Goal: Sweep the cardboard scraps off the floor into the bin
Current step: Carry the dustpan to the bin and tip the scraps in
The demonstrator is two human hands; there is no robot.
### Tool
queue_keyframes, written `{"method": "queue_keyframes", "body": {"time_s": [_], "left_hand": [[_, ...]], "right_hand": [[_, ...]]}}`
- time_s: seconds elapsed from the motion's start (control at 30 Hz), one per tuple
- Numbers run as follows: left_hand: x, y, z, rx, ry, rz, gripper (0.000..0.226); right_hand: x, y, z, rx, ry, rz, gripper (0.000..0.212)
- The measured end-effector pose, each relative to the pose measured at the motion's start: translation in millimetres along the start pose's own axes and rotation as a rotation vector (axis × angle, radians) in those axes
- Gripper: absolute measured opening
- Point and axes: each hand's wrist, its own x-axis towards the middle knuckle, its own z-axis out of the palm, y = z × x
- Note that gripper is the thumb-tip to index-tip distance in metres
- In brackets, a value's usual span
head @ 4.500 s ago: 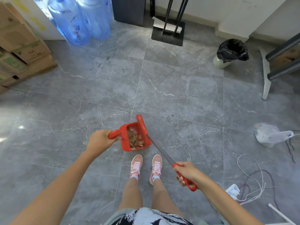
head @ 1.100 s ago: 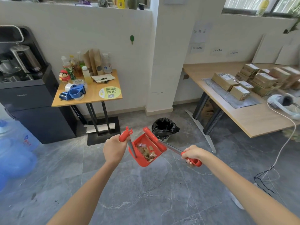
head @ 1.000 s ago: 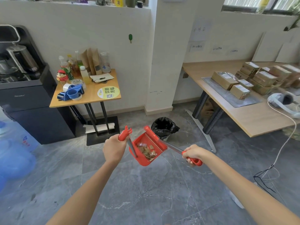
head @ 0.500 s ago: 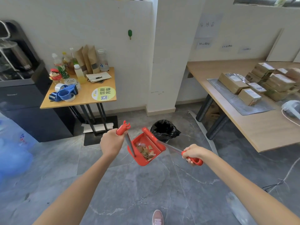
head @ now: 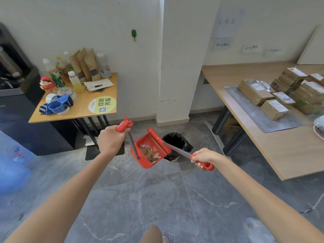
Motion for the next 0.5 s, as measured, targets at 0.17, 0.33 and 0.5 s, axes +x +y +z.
{"method": "queue_keyframes", "body": {"time_s": [0.17,0.33,0.5], "left_hand": [[39.4,22.0,6.7,0.057,0.002,0.097,0.036],[86.3,43.9,22.4,0.119,-0.036,0.229,0.034],[139.5,56.5,47.1,0.137,-0.086,0.337,0.033]], "right_hand": [[15.0,-18.4,-31.2,0.134,-0.012,0.026,0.014],[31.7,-33.9,-67.0,0.268,-0.030,0.104,0.006],[51.3,-48.7,-96.9,0.463,-0.016,0.161,0.004]]}}
